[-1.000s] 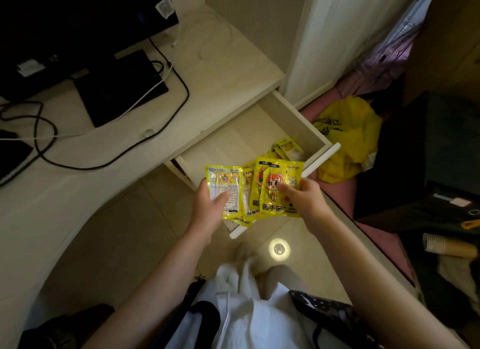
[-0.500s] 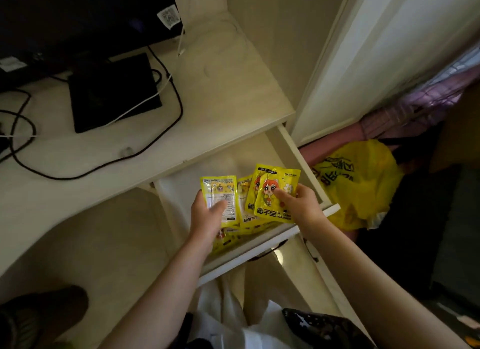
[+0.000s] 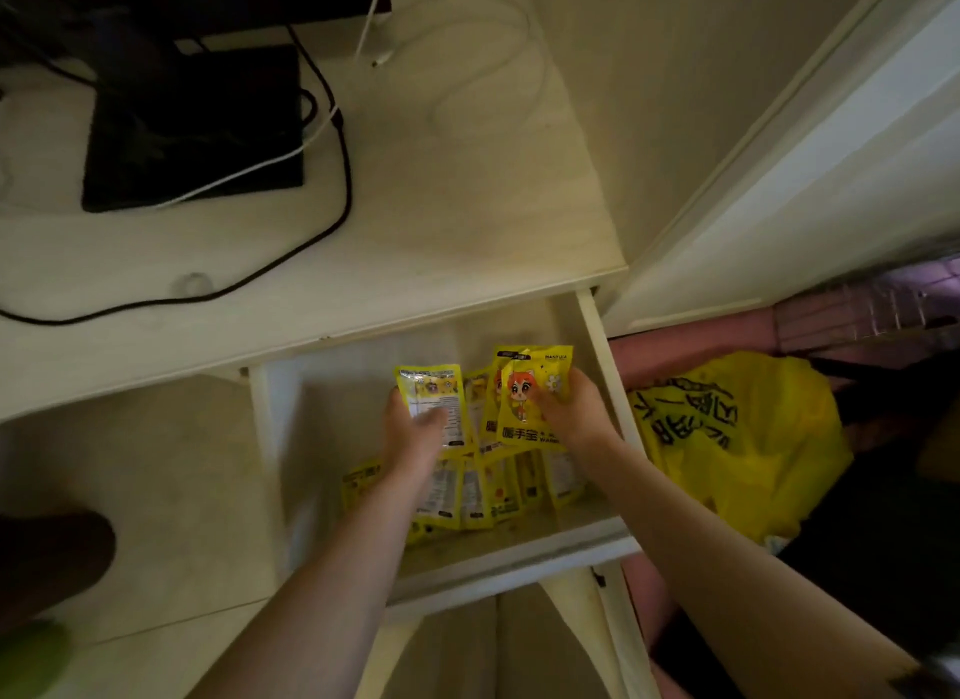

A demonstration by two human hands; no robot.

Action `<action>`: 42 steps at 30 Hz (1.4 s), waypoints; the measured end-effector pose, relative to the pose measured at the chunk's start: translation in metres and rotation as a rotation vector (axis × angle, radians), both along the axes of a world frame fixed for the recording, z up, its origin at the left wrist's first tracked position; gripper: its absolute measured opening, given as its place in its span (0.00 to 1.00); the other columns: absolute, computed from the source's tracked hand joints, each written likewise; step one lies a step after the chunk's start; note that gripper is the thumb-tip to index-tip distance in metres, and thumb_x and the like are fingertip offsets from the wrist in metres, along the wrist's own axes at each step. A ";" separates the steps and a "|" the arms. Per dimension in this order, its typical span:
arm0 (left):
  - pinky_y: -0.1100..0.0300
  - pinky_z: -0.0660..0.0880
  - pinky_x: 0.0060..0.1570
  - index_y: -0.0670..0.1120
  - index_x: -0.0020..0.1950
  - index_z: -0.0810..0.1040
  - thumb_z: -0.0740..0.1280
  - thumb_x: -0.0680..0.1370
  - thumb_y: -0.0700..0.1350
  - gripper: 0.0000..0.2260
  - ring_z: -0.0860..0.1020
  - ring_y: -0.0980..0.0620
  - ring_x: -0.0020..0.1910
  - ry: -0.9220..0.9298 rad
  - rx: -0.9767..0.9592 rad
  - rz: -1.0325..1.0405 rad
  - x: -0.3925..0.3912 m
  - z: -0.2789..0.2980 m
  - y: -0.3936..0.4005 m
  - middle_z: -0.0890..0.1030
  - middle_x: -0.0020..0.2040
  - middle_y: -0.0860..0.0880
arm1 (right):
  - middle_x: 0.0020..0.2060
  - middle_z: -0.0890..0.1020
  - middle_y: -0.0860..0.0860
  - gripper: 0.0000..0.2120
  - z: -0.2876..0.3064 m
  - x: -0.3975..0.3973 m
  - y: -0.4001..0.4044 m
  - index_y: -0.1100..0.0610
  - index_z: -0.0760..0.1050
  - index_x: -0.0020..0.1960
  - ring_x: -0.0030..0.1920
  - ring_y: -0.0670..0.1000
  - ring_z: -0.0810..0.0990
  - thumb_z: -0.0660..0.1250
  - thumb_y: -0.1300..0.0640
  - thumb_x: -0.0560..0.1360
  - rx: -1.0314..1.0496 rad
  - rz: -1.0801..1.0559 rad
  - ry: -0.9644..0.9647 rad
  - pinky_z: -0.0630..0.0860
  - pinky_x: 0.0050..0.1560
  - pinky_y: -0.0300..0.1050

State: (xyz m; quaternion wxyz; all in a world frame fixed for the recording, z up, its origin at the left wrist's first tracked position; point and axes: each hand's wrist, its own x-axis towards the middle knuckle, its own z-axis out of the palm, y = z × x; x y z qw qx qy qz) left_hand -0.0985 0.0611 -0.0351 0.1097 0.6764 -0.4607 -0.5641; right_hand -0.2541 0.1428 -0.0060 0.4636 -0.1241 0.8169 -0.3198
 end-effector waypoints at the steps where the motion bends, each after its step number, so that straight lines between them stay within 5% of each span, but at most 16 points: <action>1: 0.57 0.72 0.50 0.45 0.63 0.71 0.66 0.76 0.36 0.16 0.78 0.48 0.50 -0.007 -0.012 -0.010 -0.002 -0.007 -0.005 0.79 0.58 0.44 | 0.54 0.82 0.52 0.16 -0.007 -0.003 -0.004 0.53 0.74 0.61 0.55 0.55 0.81 0.68 0.51 0.75 0.002 -0.011 -0.008 0.78 0.56 0.57; 8: 0.53 0.70 0.59 0.46 0.76 0.58 0.69 0.76 0.41 0.31 0.73 0.45 0.63 -0.046 0.039 0.013 -0.002 -0.040 -0.029 0.68 0.71 0.45 | 0.53 0.82 0.57 0.14 -0.036 -0.014 -0.025 0.57 0.75 0.61 0.53 0.57 0.81 0.67 0.55 0.77 0.019 -0.046 -0.067 0.78 0.53 0.52; 14: 0.60 0.70 0.42 0.41 0.59 0.71 0.68 0.76 0.36 0.14 0.75 0.49 0.48 -0.124 0.040 -0.067 0.003 -0.043 -0.031 0.77 0.55 0.43 | 0.56 0.80 0.59 0.13 -0.046 -0.020 -0.019 0.59 0.74 0.62 0.57 0.59 0.79 0.61 0.63 0.78 0.135 0.034 -0.001 0.76 0.59 0.51; 20: 0.54 0.75 0.56 0.38 0.58 0.75 0.68 0.74 0.32 0.13 0.78 0.43 0.57 -0.160 0.021 -0.095 0.027 -0.039 -0.033 0.80 0.58 0.38 | 0.56 0.80 0.59 0.13 -0.035 -0.020 -0.006 0.60 0.72 0.62 0.56 0.61 0.78 0.61 0.58 0.79 0.254 0.132 0.072 0.75 0.52 0.47; 26: 0.52 0.76 0.52 0.41 0.55 0.75 0.65 0.76 0.34 0.10 0.80 0.43 0.51 -0.226 -0.030 -0.135 0.057 -0.012 -0.022 0.82 0.54 0.39 | 0.57 0.78 0.59 0.14 -0.010 -0.010 0.015 0.59 0.69 0.63 0.55 0.61 0.78 0.59 0.58 0.78 0.307 0.177 0.064 0.74 0.52 0.49; 33: 0.60 0.73 0.43 0.40 0.60 0.74 0.63 0.78 0.36 0.11 0.77 0.50 0.48 -0.293 -0.145 -0.214 0.088 0.037 0.011 0.80 0.55 0.43 | 0.45 0.79 0.54 0.09 0.027 0.011 0.032 0.59 0.73 0.55 0.36 0.48 0.75 0.58 0.62 0.77 0.233 0.391 0.154 0.65 0.28 0.38; 38: 0.58 0.74 0.47 0.43 0.61 0.74 0.64 0.78 0.39 0.12 0.78 0.49 0.47 -0.322 -0.243 -0.244 0.106 0.072 0.046 0.82 0.53 0.45 | 0.58 0.76 0.58 0.18 0.056 0.042 0.035 0.58 0.66 0.68 0.51 0.58 0.78 0.58 0.61 0.78 0.146 0.585 0.231 0.73 0.41 0.45; 42: 0.54 0.77 0.47 0.45 0.61 0.75 0.65 0.77 0.41 0.12 0.81 0.47 0.49 -0.339 -0.347 -0.235 0.124 0.096 0.073 0.83 0.51 0.46 | 0.62 0.75 0.57 0.20 0.073 0.078 0.032 0.57 0.64 0.71 0.50 0.56 0.79 0.58 0.58 0.79 0.081 0.764 0.266 0.74 0.42 0.46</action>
